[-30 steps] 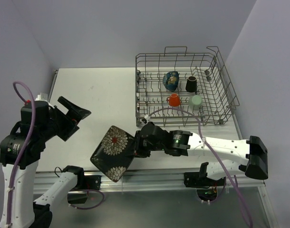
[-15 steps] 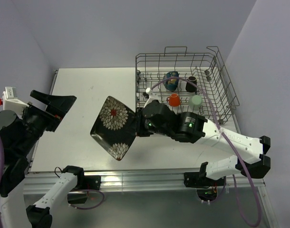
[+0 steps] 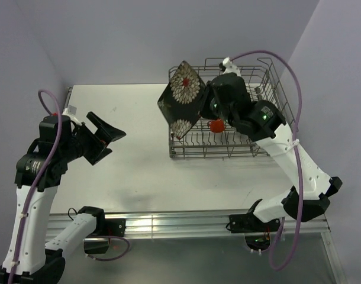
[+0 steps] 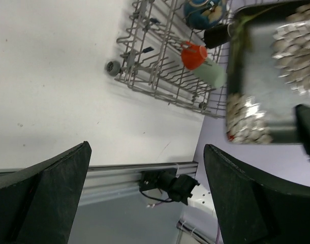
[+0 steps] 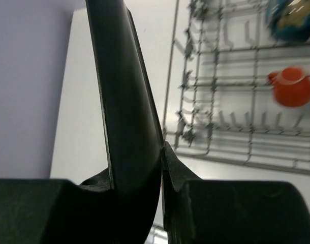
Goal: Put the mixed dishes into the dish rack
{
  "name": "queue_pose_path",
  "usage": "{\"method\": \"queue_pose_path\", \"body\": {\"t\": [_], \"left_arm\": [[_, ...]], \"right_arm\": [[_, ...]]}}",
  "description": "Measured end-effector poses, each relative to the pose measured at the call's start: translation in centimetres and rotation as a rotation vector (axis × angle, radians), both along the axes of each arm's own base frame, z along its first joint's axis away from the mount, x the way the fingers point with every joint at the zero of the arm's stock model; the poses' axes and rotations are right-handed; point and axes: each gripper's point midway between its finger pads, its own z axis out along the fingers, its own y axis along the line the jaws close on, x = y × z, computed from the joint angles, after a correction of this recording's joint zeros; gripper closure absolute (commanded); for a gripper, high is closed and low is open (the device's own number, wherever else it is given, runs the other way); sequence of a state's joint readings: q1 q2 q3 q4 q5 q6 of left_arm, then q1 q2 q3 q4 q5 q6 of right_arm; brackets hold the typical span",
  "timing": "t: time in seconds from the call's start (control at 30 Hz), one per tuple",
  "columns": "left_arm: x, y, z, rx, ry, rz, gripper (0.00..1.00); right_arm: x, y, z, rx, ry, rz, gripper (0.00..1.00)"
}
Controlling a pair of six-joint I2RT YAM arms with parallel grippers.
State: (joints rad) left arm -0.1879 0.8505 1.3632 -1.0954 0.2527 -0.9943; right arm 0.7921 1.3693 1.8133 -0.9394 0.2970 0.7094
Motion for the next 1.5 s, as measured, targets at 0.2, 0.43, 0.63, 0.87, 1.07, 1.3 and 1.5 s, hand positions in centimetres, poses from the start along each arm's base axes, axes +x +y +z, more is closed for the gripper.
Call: {"method": "queue_pose_path", "body": {"t": [0.2,0.43,0.63,0.87,1.07,1.3,1.5], "left_arm": [[-0.1,-0.7,-2.1,-0.006,0.062,-0.045,0.01],[-0.5,-1.2,-2.4,-0.024,0.068,-0.074,0.01],[-0.7,-1.4,-2.4,-0.026,0.066,-0.09,0.01],[-0.7,-1.6,-3.3,-0.026,0.08,-0.109,0.01],[-0.5,-1.9,-4.1,-0.035,0.105,-0.125,0.01],[-0.1,-2.2,-4.0,-0.041,0.101,-0.138,0.01],[-0.4,-2.3,-4.3,-0.047,0.096,-0.145,0.01]], "right_arm": [[3.8,-3.8,2.5,-0.146,-0.077,-0.135,1.0],[7.2,-5.4,0.2,-0.361,-0.06,-0.211,1.0],[9.0,-5.2,-1.8,-0.474,-0.021,-0.218,1.0],[7.6,-6.8,-2.6,-0.536,0.035,-0.226,1.0],[5.7,-8.2,-4.4,-0.59,0.104,-0.22,1.0],[4.7,-8.6,-6.2,-0.625,0.171,-0.205,1.0],[4.5,-8.4,-6.5,-0.625,0.179,-0.202,1.0]]}}
